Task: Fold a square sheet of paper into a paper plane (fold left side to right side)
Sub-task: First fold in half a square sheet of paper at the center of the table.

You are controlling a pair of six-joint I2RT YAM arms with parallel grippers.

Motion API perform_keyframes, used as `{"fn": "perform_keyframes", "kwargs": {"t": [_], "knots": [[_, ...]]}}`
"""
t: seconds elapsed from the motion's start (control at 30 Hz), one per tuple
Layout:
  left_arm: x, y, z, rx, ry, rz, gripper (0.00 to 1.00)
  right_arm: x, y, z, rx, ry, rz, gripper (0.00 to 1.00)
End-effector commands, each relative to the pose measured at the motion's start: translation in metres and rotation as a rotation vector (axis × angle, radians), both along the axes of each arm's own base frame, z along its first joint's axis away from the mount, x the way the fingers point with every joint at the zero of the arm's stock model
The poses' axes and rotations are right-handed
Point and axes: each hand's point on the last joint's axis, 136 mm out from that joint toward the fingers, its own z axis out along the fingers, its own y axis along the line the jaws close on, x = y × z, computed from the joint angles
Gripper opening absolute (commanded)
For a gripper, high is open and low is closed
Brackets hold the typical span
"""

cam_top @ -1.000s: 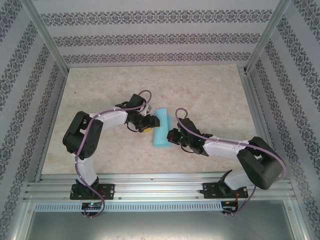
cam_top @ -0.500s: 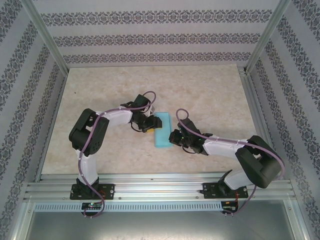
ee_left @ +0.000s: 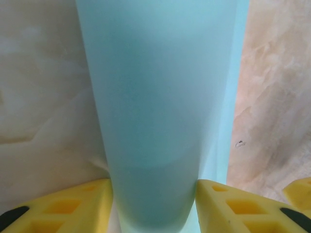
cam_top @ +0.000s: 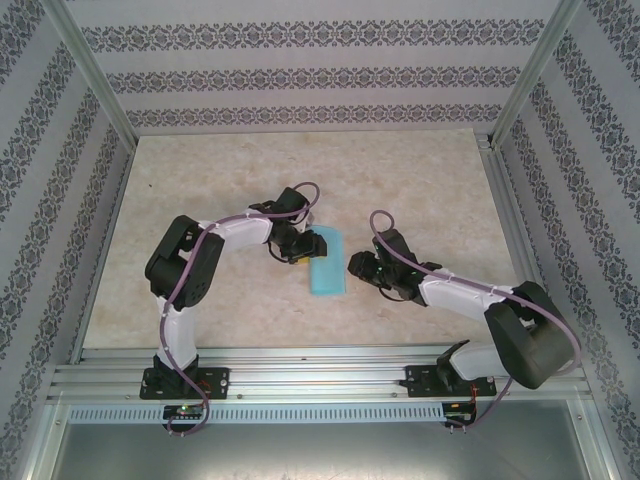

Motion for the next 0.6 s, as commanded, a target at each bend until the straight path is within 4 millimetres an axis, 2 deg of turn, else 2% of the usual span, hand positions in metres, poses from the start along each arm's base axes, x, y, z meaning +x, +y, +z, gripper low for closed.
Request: {"fn": "perform_keyframes", "kwargs": {"t": [0.0,0.13,0.37,0.57], "knots": [[-0.008,-0.004,-0.014,0.063,0.009,-0.04,0.5,-0.006,-0.018,-0.006,-0.041,0.011,0.001,0.37],[-0.01,-0.006,-0.017,0.087,0.014,-0.048,0.5,-0.002,-0.025,-0.005,-0.032,0.007,-0.014,0.37],[-0.014,-0.012,-0.024,0.113,0.025,-0.067,0.51,0.001,-0.012,-0.004,0.057,0.016,0.01,0.37],[-0.015,-0.014,-0.027,0.126,0.033,-0.072,0.51,0.001,-0.015,-0.008,0.067,0.021,-0.002,0.36]]}}
